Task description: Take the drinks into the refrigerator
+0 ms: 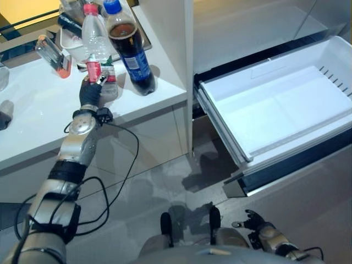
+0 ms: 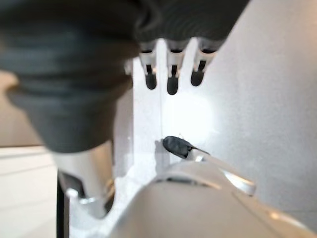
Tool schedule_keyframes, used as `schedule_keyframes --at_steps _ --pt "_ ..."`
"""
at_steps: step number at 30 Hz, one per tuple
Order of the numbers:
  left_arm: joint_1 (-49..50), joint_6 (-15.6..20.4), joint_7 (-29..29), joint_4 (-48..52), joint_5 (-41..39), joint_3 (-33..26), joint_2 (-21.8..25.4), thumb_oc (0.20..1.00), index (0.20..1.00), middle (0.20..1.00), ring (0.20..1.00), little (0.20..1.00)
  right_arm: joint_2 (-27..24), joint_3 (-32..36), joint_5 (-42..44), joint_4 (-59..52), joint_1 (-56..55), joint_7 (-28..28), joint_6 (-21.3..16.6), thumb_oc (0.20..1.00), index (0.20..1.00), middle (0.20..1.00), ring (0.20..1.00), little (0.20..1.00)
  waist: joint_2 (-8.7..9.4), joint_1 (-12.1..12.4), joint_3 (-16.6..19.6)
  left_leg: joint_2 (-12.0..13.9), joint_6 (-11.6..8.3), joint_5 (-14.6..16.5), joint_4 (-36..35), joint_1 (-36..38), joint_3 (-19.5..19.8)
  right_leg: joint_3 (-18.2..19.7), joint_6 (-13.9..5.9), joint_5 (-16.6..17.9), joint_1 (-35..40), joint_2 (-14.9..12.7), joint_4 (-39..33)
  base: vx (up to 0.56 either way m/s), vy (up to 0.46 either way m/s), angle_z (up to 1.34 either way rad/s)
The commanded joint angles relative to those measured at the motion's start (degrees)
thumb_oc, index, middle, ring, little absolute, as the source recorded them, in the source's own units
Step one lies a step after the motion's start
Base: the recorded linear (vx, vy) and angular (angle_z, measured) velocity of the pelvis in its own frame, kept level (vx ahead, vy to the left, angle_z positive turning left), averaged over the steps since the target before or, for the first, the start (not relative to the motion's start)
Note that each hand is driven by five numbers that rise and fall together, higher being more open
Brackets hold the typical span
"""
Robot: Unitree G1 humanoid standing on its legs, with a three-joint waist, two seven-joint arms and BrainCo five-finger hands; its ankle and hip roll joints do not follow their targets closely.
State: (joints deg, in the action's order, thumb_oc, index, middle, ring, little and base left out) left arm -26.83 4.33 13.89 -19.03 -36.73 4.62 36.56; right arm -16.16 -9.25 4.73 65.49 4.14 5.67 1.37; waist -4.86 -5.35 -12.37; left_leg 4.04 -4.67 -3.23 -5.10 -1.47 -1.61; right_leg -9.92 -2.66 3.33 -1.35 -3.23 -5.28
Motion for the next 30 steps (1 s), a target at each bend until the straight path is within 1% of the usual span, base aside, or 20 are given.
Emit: schedule_keyframes --at_steps 1,3,4,5,6,7,8,10,11,14,17,18,19,21,22,23,26,28,29,30 --pt "-0.5 4.7 -0.2 2.1 1.7 -5.3 0.8 0.2 0.2 0.2 0.2 0.2 -0.3 3.5 6.7 1.1 0.1 1.6 -1.5 1.0 1.0 1.0 1.0 1.0 1.77 0.7 1.2 -3.2 2.55 4.2 0.1 1.4 0.0 0.9 -3.17 -3.4 0.6 -1.1 0.3 0.02 -0.004 0.03" --pt "1.9 4.9 -0.6 4.1 1.6 -6.7 0.7 0.2 0.2 0.2 0.2 0.2 -0.8 6.1 9.6 0.8 -0.2 1.9 -1.9 1.0 1.0 1.0 1.0 1.0 1.84 0.7 1.5 -3.2 2.55 4.4 0.1 1.6 0.1 0.9 -3.16 -3.6 0.9 -1.2 0.3 0.03 -0.008 0.02" --pt "2.2 4.8 -1.5 4.3 1.4 -8.1 1.0 0.2 0.2 0.2 0.2 0.2 -6.6 12.1 13.2 5.0 -1.5 0.4 -1.8 1.0 1.0 1.0 1.0 1.0 2.09 0.4 1.6 -3.0 2.43 4.8 0.1 2.1 0.2 0.8 -3.3 -4.0 1.4 -1.0 0.3 0.0 0.0 0.0" --pt "2.9 5.3 -2.0 6.7 2.5 -7.4 1.3 0.2 0.2 0.2 0.2 0.2 -4.9 12.2 14.5 6.0 -1.1 1.4 -2.8 1.0 1.0 1.0 1.0 1.0 1.82 0.6 1.7 -3.1 2.5 4.7 0.1 2.0 0.3 0.8 -3.21 -3.8 1.2 -1.0 0.3 0.02 -0.014 0.03" --pt "5.0 5.3 -2.5 7.5 1.8 -8.2 0.9 0.2 0.2 0.2 0.2 0.2 -4.6 12.7 15.3 6.5 -0.5 1.3 -2.5 1.0 1.0 1.0 1.0 1.0 1.96 0.8 1.8 -3.1 2.51 4.7 0.1 2.1 0.3 0.8 -3.17 -3.9 1.4 -1.0 0.3 0.01 0.0 0.11" --pt "8.0 5.6 -3.2 9.0 0.8 -10.1 1.1 0.2 0.2 0.2 0.2 0.2 -6.1 16.2 18.3 6.5 -0.7 1.2 -2.7 1.0 1.0 1.0 1.0 1.0 2.01 1.0 2.3 -3.1 2.52 5.0 0.1 2.3 0.5 0.7 -3.18 -4.1 1.7 -1.0 0.3 0.02 0.002 0.09" --pt "8.3 5.5 -3.2 9.2 0.8 -10.3 1.0 0.2 0.2 0.2 0.2 0.2 -6.2 16.1 18.3 6.5 -0.7 1.2 -2.7 1.0 1.0 1.0 1.0 1.0 1.93 1.0 2.3 -3.1 2.53 5.0 0.1 2.4 0.5 0.7 -3.18 -4.2 1.7 -1.0 0.3 0.03 0.002 0.05" --pt "12.0 6.1 -3.7 11.9 0.5 -12.0 -1.7 0.2 0.2 0.2 0.2 0.2 -8.5 22.2 24.0 6.0 -0.5 2.2 -3.7 1.0 1.0 1.0 1.0 1.0 2.07 1.0 3.0 -3.1 2.54 5.5 0.1 2.9 0.7 0.7 -3.15 -4.6 2.4 -1.0 0.3 0.04 0.01 0.0" --pt "12.3 5.9 -3.7 12.2 0.6 -12.0 -1.9 0.2 0.2 0.2 0.2 0.2 -8.6 22.2 24.1 5.9 -0.7 2.3 -3.7 1.0 1.0 1.0 1.0 1.0 1.91 1.0 3.1 -3.1 2.54 5.5 0.1 2.9 0.7 0.7 -3.16 -4.6 2.5 -1.0 0.3 0.04 0.013 0.0" --pt "16.1 6.4 -4.2 16.3 0.9 -13.5 -4.8 0.2 0.2 0.2 0.2 0.2 -10.2 27.6 29.9 3.2 -0.9 3.2 -5.6 1.0 1.0 1.0 1.0 1.0 1.9 0.9 3.7 -3.1 2.52 6.0 0.1 3.6 0.8 0.7 -3.12 -5.0 3.2 -1.0 0.3 0.03 0.013 0.0" --pt "20.4 6.2 -7.0 21.3 1.1 -14.0 -6.1 0.2 0.2 0.2 0.2 0.2 -14.0 32.9 33.3 -1.2 -1.0 4.5 -7.4 1.0 1.0 1.0 1.0 1.0 1.88 0.7 4.5 -3.1 2.57 6.5 0.1 4.4 0.7 0.8 -3.06 -5.4 4.0 -1.0 0.3 0.03 0.015 0.01" --pt "20.7 6.1 -7.0 21.5 1.1 -14.0 -6.2 0.2 0.2 0.2 0.2 0.2 -14.0 32.9 33.2 -1.3 -1.2 4.6 -7.4 1.0 1.0 1.0 1.0 1.0 1.8 0.8 4.6 -3.1 2.58 6.5 0.1 4.5 0.7 0.8 -3.07 -5.4 4.0 -1.0 0.3 0.03 0.021 0.0" --pt "23.1 6.0 -8.1 24.1 1.6 -14.6 -7.2 0.2 0.2 0.2 0.2 0.2 -14.2 34.6 34.0 -5.6 -1.6 5.5 -8.9 1.0 1.0 1.0 1.0 1.0 1.76 0.7 4.9 -3.1 2.63 6.7 0.1 4.8 0.6 0.9 -3.02 -5.6 4.3 -1.0 0.3 0.0 0.0 0.0" --pt "23.6 5.8 -8.1 24.5 1.7 -14.7 -7.4 0.2 0.2 0.2 0.2 0.2 -14.0 34.7 33.8 -6.1 -2.0 5.8 -8.8 1.0 1.0 1.0 1.0 1.0 1.71 0.7 5.0 -3.1 2.63 6.8 0.1 4.9 0.5 0.9 -3.02 -5.6 4.4 -1.0 0.3 0.0 0.0 0.0" --pt "25.6 5.8 -9.5 26.7 1.3 -14.7 -8.5 0.2 0.2 0.2 0.2 0.2 -14.3 36.6 34.4 -9.4 -2.1 6.7 -10.2 1.0 1.0 1.0 1.0 1.0 1.72 0.6 5.3 -3.1 2.69 7.0 0.1 5.2 0.6 0.9 -2.94 -5.8 4.7 -0.9 0.3 0.0 0.0 0.0" --pt "25.8 5.7 -9.5 27.0 1.3 -14.8 -8.7 0.2 0.2 0.2 0.2 0.2 -14.2 36.7 34.3 -9.7 -2.3 6.9 -10.2 1.0 1.0 1.0 1.0 1.0 1.65 0.6 5.3 -3.1 2.7 7.0 0.1 5.2 0.6 0.9 -2.95 -5.8 4.7 -0.9 0.3 0.03 0.021 0.01" --pt "28.9 5.1 -11.2 30.1 2.0 -13.8 -10.4 0.2 0.2 0.2 0.2 0.2 -14.6 39.1 34.9 -13.7 -1.7 9.7 -12.2 1.0 1.0 1.0 1.0 1.0 1.61 0.5 6.1 -3.1 2.79 7.5 0.1 6.0 0.5 1.0 -2.85 -6.1 5.5 -0.9 0.3 0.0 0.0 0.0" --pt "30.4 4.9 -11.7 31.6 2.5 -13.6 -11.4 0.2 0.2 0.2 0.2 0.2 -14.6 39.3 33.4 -17.7 -1.4 11.4 -13.2 1.0 1.0 1.0 1.0 1.0 1.6 0.6 6.2 -3.1 2.86 6.9 0.1 5.9 0.4 1.0 -2.76 -5.6 5.5 -1.0 0.3 -0.02 0.004 0.0" --pt "30.5 4.7 -11.7 31.8 2.5 -13.6 -11.5 0.2 0.2 0.2 0.2 0.2 -14.4 39.3 33.2 -18.1 -1.6 11.7 -13.0 1.0 1.0 1.0 1.0 1.0 1.53 0.6 6.4 -3.1 2.84 7.6 0.1 6.2 0.5 1.1 -2.84 -6.2 5.7 -0.9 0.3 0.0 0.0 0.0" --pt "31.9 4.4 -12.2 32.7 3.0 -13.0 -12.7 0.2 0.2 0.2 0.2 0.2 -14.4 39.3 31.4 -23.3 -1.3 12.7 -14.2 1.0 1.0 1.0 1.0 1.0 1.52 0.5 6.7 -3.1 2.98 7.5 0.1 6.3 0.4 1.3 -2.78 -6.1 5.8 -0.9 0.3 0.0 0.0 0.0"
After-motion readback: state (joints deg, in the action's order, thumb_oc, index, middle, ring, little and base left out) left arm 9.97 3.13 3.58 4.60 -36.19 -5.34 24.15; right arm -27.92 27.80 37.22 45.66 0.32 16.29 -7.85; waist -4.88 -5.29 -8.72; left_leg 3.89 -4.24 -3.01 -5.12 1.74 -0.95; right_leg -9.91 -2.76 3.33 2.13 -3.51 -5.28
